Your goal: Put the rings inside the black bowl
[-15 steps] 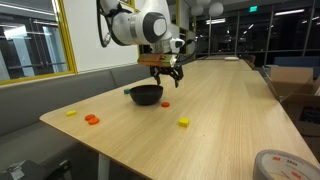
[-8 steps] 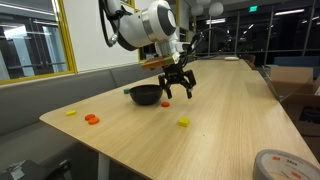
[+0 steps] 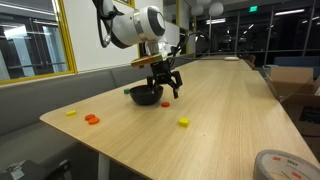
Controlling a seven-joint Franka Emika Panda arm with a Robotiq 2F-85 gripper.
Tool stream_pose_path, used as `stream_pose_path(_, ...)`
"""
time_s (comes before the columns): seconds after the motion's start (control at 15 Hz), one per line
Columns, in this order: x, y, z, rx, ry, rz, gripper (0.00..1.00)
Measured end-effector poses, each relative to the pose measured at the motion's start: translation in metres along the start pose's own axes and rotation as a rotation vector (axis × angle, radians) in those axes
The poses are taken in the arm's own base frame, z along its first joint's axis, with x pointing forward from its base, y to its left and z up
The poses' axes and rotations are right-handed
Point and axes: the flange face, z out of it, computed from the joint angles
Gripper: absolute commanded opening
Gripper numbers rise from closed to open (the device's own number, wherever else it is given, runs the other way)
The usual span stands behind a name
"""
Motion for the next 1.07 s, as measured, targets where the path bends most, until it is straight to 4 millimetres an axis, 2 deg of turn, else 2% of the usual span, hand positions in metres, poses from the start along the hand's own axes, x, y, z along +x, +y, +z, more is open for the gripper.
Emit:
stream_pose_path(0.47, 0.014, 0.004, 0.004, 0.021, 0.010, 0.035, 1.00)
stream_pose_path(1.07, 0.028, -0.006, 0.008, 0.221, 0.085, 0.082, 1.00)
